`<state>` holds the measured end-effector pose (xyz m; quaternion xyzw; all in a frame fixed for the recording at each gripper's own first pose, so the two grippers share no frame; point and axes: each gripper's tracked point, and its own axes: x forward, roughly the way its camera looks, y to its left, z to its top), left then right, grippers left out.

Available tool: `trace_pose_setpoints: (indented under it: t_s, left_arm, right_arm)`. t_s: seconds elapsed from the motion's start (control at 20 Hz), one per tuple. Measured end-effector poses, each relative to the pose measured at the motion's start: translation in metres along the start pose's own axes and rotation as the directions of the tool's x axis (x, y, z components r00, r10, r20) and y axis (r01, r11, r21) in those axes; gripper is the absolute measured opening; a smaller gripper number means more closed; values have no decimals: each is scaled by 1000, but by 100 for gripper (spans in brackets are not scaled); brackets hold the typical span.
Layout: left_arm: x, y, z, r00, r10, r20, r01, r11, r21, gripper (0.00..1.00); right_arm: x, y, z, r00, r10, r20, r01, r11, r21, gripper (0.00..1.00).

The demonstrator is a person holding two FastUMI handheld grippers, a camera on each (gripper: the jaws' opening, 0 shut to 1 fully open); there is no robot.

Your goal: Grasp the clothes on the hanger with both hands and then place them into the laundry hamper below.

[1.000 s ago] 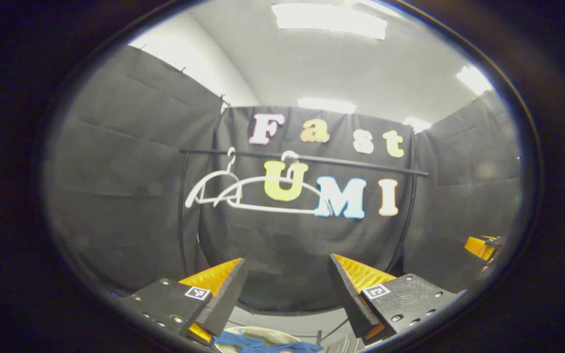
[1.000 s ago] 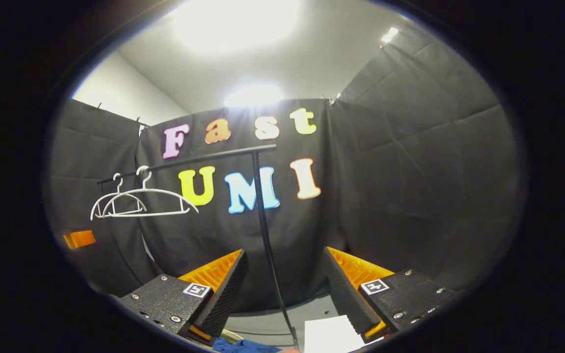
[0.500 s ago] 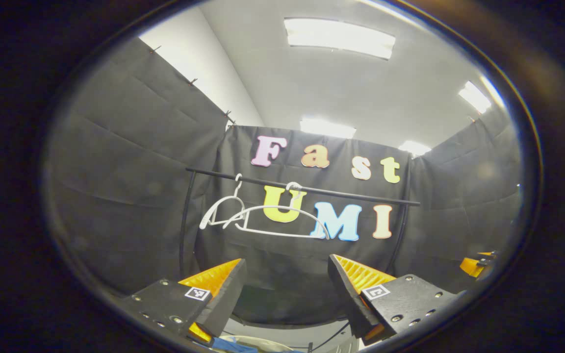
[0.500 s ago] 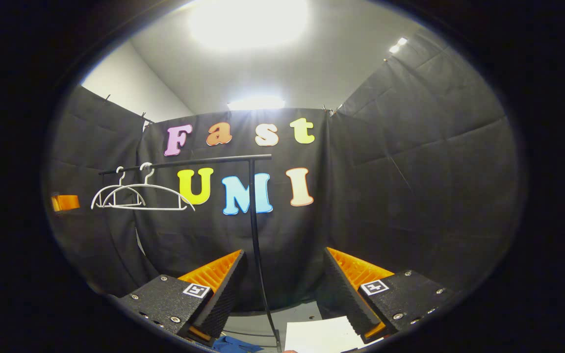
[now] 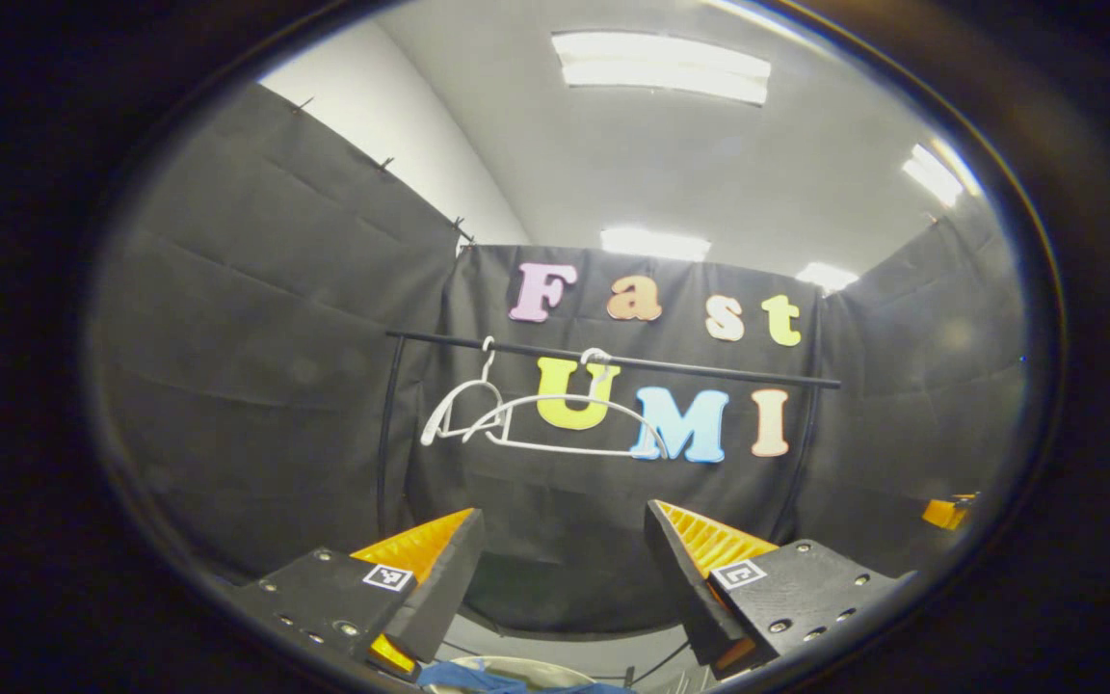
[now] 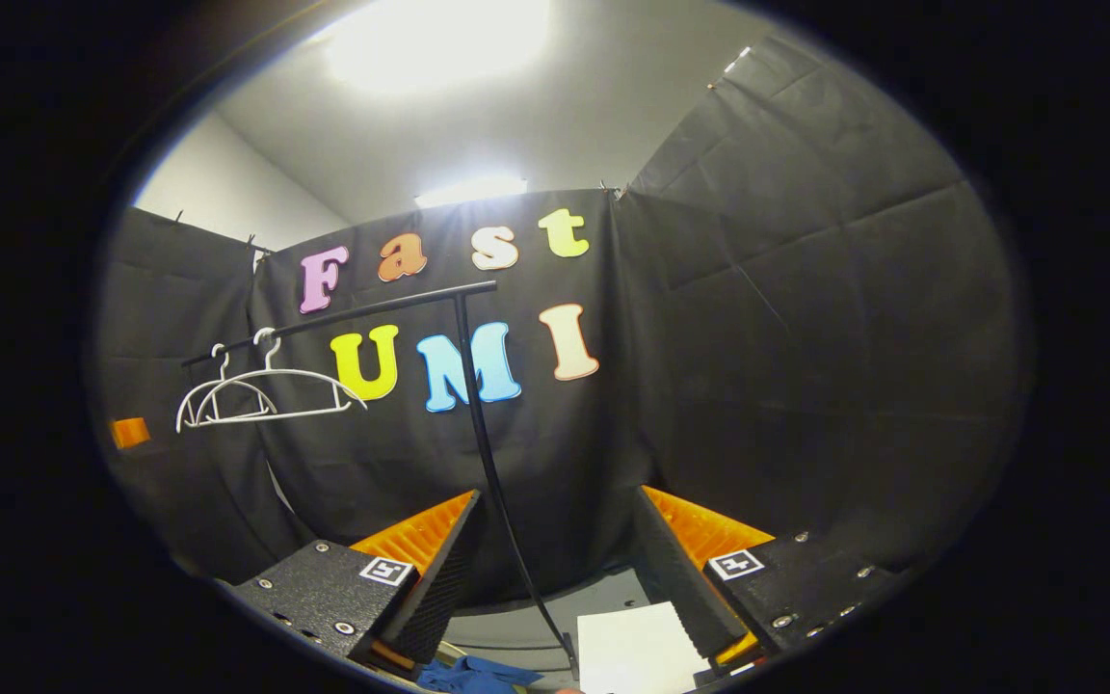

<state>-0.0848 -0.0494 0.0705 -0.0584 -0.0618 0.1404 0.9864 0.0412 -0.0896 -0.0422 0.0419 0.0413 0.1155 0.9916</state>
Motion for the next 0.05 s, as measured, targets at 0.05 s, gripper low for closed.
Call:
trace_pose_setpoints:
  t_s: [0.05]
  left_arm:
    - [-2,-1,-2,1000,-7,-5,7,1000,6,100]
  right_arm:
    - [-1,1,-2,1000,3,-5,-3,1000,-2,95]
